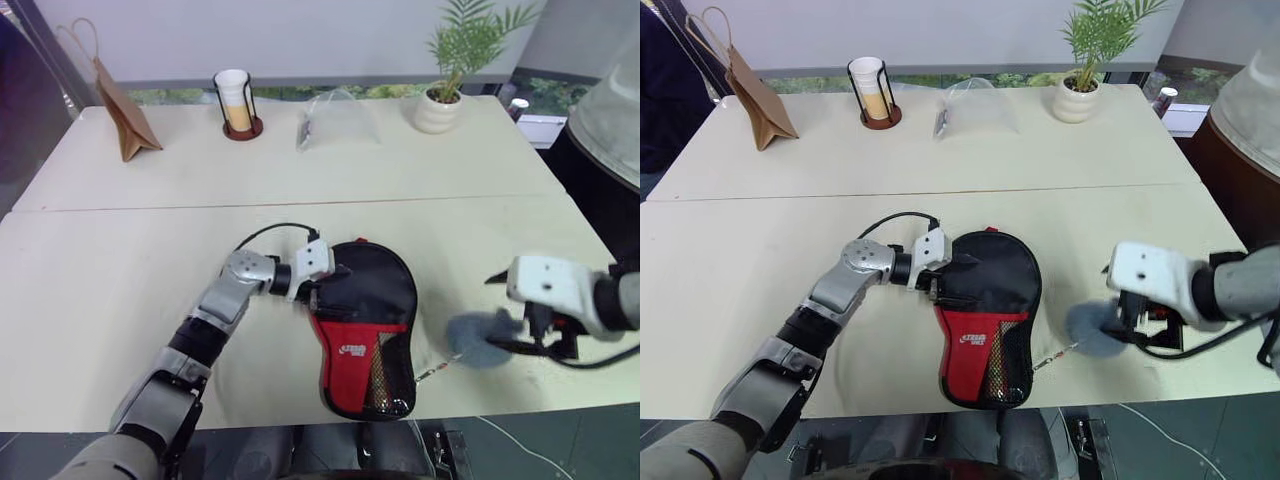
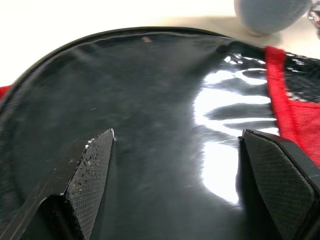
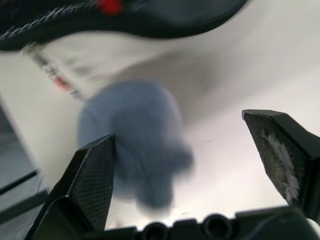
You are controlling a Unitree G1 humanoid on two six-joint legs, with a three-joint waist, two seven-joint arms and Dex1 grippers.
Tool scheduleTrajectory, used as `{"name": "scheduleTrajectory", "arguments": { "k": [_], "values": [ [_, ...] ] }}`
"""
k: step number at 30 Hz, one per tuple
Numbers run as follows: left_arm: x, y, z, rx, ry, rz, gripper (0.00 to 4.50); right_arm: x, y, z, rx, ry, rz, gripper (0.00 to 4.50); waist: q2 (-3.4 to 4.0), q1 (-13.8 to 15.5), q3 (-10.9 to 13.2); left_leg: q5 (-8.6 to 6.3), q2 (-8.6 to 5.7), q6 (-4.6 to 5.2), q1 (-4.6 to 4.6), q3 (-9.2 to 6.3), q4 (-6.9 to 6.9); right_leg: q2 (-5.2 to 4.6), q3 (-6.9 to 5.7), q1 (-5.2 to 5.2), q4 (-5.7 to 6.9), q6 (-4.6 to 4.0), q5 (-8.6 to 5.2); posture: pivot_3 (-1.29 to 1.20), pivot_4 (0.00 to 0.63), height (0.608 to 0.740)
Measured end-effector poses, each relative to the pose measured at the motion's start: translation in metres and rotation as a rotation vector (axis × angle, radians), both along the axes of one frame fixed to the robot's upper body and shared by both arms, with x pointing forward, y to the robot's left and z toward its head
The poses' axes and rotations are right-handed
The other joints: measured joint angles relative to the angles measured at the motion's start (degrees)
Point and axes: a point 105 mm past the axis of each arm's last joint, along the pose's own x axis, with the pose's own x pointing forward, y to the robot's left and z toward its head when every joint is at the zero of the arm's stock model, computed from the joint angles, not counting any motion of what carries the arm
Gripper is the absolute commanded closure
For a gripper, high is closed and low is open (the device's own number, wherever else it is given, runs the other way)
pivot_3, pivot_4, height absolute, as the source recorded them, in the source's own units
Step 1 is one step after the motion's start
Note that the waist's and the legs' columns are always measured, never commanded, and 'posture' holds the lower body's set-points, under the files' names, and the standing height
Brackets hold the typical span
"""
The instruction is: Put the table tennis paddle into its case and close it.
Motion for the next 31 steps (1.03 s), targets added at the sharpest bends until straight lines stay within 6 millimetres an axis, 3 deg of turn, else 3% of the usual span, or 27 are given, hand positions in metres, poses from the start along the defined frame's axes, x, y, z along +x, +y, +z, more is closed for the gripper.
{"name": "scheduleTrajectory", "arguments": {
  "k": [6,13,17,24,31],
  "values": [
    [0.015,0.023,0.028,-0.056,0.036,0.082,0.22,0.018,-0.006,0.024,0.092,-0.047,-0.028,0.05,0.08,0.1,0.2,0.09,-0.02,0.15,-0.24,0.00,-0.01,0.06,0.00,-0.27,0.01,-0.23,0.16,0.00,0.150,0.740],
    [0.017,0.066,0.104,-0.173,-0.021,0.132,0.22,0.029,-0.005,0.048,0.244,-0.062,-0.038,0.05,0.14,-0.4,0.2,0.12,-0.02,0.14,-0.76,0.07,0.01,0.13,0.09,-0.92,0.16,-0.06,0.30,0.00,0.150,0.740],
    [0.006,0.096,0.131,-0.190,-0.053,0.182,0.22,0.027,0.001,0.043,0.370,0.003,-0.051,0.05,0.19,-0.5,0.3,0.12,0.01,0.14,-0.83,0.06,-0.01,0.12,0.09,-1.03,0.21,-0.07,0.31,0.00,0.150,0.740],
    [-0.034,0.130,0.129,-0.152,-0.007,0.306,0.22,0.018,0.003,0.034,0.499,0.033,-0.130,0.05,0.25,-0.3,0.3,0.12,0.02,0.14,-0.91,0.11,0.02,0.10,0.18,-1.12,0.20,-0.22,0.31,0.00,0.150,0.740],
    [-0.071,0.131,0.138,-0.143,-0.002,0.352,0.22,0.015,0.012,0.044,0.550,-0.016,-0.146,0.05,0.26,0.1,0.3,0.12,0.04,0.12,-0.86,0.13,0.06,0.10,0.16,-1.05,0.22,-0.39,0.28,0.00,0.150,0.740]
  ]
}}
